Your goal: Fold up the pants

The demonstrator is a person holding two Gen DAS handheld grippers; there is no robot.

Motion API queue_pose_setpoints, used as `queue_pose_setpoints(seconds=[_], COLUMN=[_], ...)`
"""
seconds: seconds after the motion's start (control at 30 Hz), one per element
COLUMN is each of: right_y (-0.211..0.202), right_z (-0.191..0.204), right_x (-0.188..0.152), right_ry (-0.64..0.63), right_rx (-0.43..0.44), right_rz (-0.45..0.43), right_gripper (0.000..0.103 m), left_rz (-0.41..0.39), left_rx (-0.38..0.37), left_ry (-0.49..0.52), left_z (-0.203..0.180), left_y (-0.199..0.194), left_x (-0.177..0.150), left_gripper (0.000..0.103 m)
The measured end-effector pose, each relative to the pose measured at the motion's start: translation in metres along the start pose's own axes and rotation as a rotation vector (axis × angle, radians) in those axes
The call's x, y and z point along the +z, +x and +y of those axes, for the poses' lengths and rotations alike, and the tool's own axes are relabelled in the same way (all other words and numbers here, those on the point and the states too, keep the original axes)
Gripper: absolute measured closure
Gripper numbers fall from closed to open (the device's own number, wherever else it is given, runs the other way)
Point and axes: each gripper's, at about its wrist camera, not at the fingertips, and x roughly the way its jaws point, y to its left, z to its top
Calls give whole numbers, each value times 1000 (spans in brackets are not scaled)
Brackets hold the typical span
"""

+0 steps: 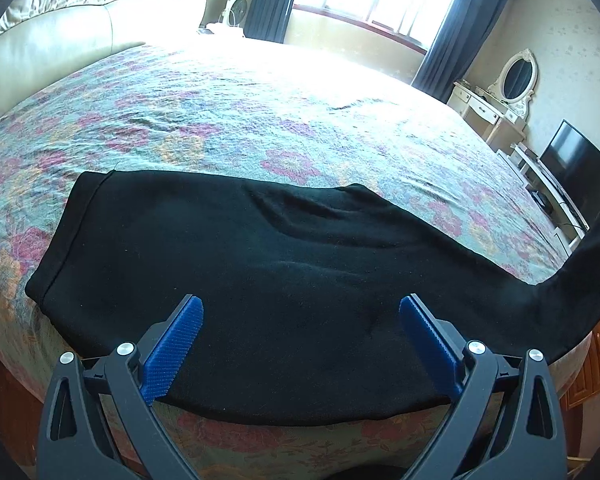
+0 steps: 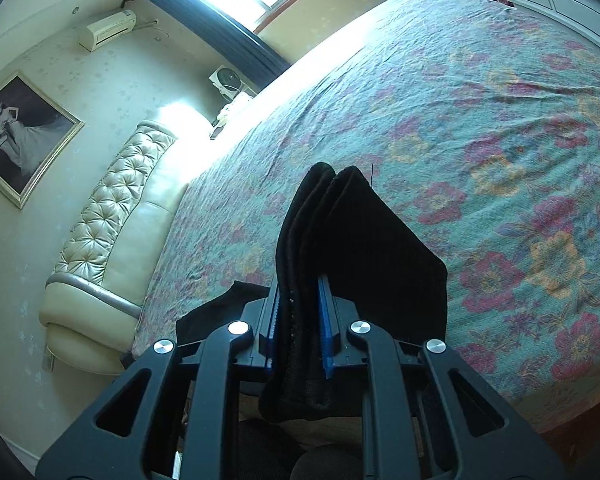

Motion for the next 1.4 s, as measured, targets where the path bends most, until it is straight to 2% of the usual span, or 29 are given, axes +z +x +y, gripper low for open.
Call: queue_pose_setpoints(seconds=[0.2, 0.33, 0.47, 0.67, 0.87, 1.17, 1.3, 1.4], right_y=[43, 79, 120, 187, 231, 271, 280, 288], right_z=[55, 77, 93, 92, 93, 99, 94, 96], right_x=[-11, -26, -43, -76, -103, -127, -138, -150], right_ry=[-40, -50, -76, -67, -80, -126, -93, -93], right_rx=[50, 69, 43, -13, -58, -114, -89, -69], right_rz=[51, 91, 138, 220, 266, 313, 339, 372], right_gripper=[87, 87, 87, 87, 87, 86, 74, 74], left_rz=[2, -3, -8, -5, -13, -9, -4, 1], left_rx=[-17, -11, -14, -23, -33, -33, -29, -24], left_ry=[-1, 5, -9, -24, -41, -46, -49, -51], left_z=[-3, -2, 1, 3, 6, 8, 9, 10], left_y=[-1, -2, -4, -5, -7, -5, -3, -1], left_x=[1, 2, 5, 6, 8, 8, 7, 6], left_gripper=[5, 5, 5, 5, 5, 5, 5, 5])
